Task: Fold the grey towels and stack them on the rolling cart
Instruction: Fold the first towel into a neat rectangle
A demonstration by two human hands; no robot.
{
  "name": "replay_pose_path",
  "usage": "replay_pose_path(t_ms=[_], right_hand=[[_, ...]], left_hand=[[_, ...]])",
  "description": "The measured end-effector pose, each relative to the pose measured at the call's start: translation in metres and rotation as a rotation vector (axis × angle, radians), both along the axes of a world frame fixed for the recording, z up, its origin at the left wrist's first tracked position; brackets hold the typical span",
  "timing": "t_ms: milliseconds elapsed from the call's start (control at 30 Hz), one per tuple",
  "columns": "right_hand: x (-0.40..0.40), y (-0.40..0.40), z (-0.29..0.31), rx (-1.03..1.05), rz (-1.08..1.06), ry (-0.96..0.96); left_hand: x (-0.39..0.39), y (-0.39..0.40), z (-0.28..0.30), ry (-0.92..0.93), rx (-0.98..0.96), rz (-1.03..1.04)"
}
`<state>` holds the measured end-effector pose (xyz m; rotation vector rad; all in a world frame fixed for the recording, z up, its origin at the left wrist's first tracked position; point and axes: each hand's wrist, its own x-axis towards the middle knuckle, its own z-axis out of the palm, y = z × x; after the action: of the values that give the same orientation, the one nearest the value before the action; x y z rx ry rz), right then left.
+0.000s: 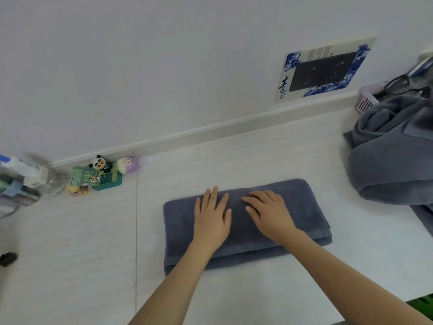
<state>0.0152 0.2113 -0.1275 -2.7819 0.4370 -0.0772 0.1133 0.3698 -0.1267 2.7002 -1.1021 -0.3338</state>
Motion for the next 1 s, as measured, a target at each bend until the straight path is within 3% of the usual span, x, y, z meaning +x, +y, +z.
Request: replay_pose_path(t_ms=[133,267,500,567,667,733,833,900,1000], right_hand=[[0.0,0.0,-0.029,-0.044,0.0,0.174],[-0.018,-0.022,-0.038,-0.06,-0.205,0.199],[-0.013,-0.018,-0.032,-0.059,-0.304,0.236],[-0.008,-0.006,-0.023,0.092,-0.317,0.158],[0.002,0.037,0.001,0.593,-0.307,-0.119],[0.009,0.068,0.016,0.847,-0.291,-0.188],[0.018,0.092,0.017,1.108,-0.401,-0.235],[0.021,0.093,0.014,1.134,-0.451,-0.259],[0.02,0.093,0.001,0.914,-0.388,-0.263]], left_hand=[[-0.014,0.004,-0.029,-0.006,0.159,0.009],[-0.013,0.036,-0.039,-0.055,0.141,0.191],[-0.01,0.057,-0.029,0.113,0.105,0.499],[-0.005,0.066,-0.017,0.169,-0.038,0.689],[0.001,0.075,-0.007,0.235,-0.259,0.845],[0.007,0.077,-0.002,0.408,-0.378,0.936],[0.021,0.077,0.01,0.684,-0.367,1.024],[0.026,0.08,0.02,0.788,-0.397,0.965],[0.024,0.074,0.045,0.797,-0.506,0.797]])
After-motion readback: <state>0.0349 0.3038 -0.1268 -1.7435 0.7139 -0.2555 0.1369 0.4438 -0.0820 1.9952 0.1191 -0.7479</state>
